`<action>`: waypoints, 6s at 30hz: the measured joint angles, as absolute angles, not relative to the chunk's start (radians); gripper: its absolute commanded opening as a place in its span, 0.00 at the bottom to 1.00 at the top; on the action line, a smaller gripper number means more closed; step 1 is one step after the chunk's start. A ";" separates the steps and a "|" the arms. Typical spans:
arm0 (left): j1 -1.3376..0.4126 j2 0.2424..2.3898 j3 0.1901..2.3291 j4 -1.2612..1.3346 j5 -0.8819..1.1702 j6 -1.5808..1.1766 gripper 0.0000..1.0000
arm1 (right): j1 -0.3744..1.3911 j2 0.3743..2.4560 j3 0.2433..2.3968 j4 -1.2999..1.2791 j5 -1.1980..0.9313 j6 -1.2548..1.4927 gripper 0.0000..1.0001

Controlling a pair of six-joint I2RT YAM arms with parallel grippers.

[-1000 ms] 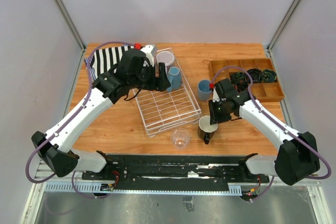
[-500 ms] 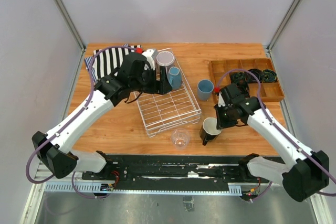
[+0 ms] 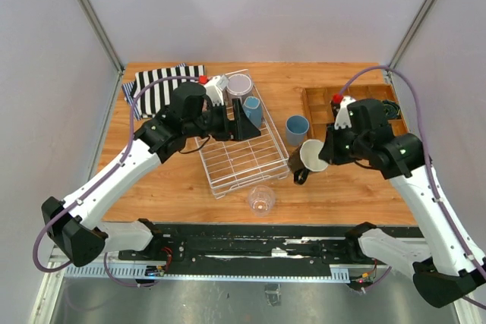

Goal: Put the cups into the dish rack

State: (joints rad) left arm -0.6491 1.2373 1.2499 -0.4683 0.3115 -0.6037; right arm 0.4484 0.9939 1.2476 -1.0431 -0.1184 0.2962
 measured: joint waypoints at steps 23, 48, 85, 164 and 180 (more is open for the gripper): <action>-0.643 1.170 0.817 0.449 0.518 -1.300 0.86 | 0.274 1.059 1.132 -0.202 -0.510 0.671 0.01; -0.643 1.274 0.799 0.776 0.535 -1.585 0.69 | 0.444 1.146 0.880 0.477 -0.500 0.731 0.01; -0.565 1.240 0.845 0.355 0.467 -1.167 0.00 | 0.386 0.903 0.706 0.431 -0.315 0.612 0.85; -0.485 1.731 1.113 -0.182 -0.068 -0.038 0.35 | 0.329 0.696 0.726 -0.087 -0.216 0.361 0.90; -0.485 1.635 1.098 -0.186 -0.067 -0.072 0.70 | 0.329 0.966 0.937 -0.291 -0.163 0.362 0.87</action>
